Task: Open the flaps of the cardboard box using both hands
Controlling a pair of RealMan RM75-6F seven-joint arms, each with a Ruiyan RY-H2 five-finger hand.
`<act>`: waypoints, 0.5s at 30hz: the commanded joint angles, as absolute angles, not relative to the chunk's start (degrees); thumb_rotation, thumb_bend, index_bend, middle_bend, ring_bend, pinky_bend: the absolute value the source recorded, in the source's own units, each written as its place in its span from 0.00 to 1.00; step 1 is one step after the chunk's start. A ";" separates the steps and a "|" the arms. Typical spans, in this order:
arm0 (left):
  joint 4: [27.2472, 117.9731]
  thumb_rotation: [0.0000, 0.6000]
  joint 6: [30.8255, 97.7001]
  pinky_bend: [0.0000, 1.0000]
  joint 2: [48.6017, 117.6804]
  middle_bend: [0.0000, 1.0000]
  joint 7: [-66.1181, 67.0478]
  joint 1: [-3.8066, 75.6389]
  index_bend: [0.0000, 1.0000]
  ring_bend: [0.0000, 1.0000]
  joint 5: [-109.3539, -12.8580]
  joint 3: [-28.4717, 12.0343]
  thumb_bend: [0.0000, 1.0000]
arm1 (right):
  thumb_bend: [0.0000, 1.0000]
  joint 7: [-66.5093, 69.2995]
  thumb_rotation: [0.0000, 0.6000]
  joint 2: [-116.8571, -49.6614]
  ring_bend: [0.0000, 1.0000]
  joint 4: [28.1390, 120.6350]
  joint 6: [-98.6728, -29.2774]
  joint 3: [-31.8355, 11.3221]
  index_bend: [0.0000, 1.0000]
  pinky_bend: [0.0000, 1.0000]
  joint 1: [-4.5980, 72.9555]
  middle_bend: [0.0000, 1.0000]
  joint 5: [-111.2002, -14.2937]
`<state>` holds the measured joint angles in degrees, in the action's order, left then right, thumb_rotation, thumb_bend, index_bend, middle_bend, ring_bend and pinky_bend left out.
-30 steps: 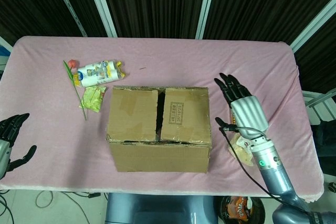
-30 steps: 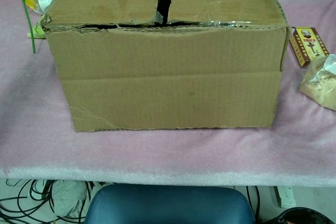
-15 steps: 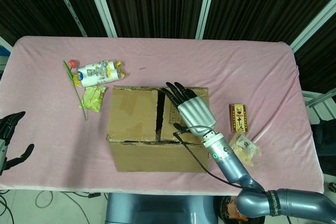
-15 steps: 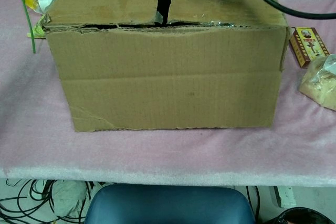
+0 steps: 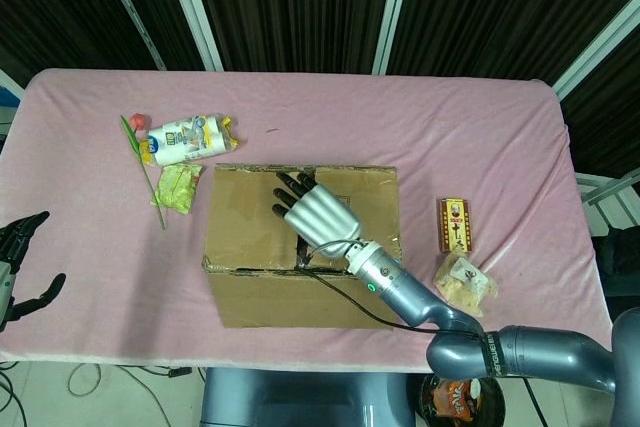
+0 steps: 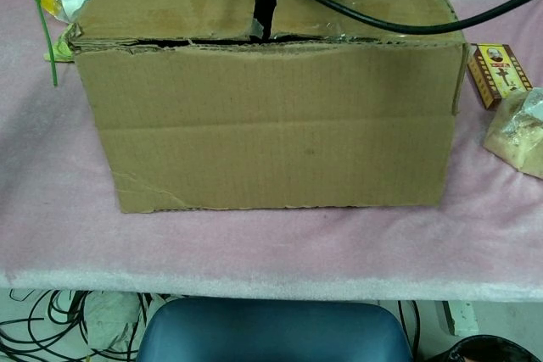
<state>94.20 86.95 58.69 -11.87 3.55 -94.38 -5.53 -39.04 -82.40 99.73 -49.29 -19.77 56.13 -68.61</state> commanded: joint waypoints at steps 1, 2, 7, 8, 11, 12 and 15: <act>94.31 1.00 86.68 0.17 58.57 0.12 -12.25 3.76 0.05 0.10 -94.01 -5.31 0.29 | 0.82 -42.64 1.00 -80.97 0.11 97.92 -46.12 -18.24 0.47 0.23 58.95 0.27 -69.50; 94.34 1.00 86.61 0.17 58.52 0.12 -12.36 3.82 0.05 0.10 -93.90 -5.25 0.29 | 0.83 -43.50 1.00 -80.76 0.11 97.72 -45.50 -17.82 0.48 0.23 59.48 0.27 -69.52; 94.64 1.00 86.21 0.17 58.30 0.12 -12.86 4.08 0.05 0.08 -93.25 -4.94 0.29 | 0.83 -47.32 1.00 -80.03 0.10 97.08 -43.36 -15.77 0.54 0.23 61.55 0.26 -69.23; 94.72 1.00 86.10 0.17 58.24 0.12 -12.86 4.16 0.05 0.08 -93.12 -4.85 0.29 | 0.83 -48.89 1.00 -79.86 0.10 96.69 -42.76 -14.99 0.55 0.23 62.19 0.25 -69.16; 94.99 1.00 85.88 0.17 58.12 0.12 -13.00 4.29 0.05 0.08 -92.93 -4.58 0.29 | 0.83 -52.16 1.00 -79.54 0.09 96.09 -41.68 -13.57 0.58 0.23 63.45 0.24 -68.30; 95.07 1.00 85.80 0.17 58.07 0.12 -12.98 4.34 0.05 0.08 -92.87 -4.51 0.29 | 0.83 -53.23 1.00 -79.45 0.09 96.00 -41.40 -13.15 0.59 0.23 63.86 0.24 -67.90; 95.23 1.00 85.75 0.17 57.99 0.12 -12.97 4.46 0.05 0.08 -92.64 -4.34 0.29 | 0.83 -56.25 1.00 -79.37 0.08 96.00 -41.17 -12.02 0.61 0.23 65.03 0.24 -66.62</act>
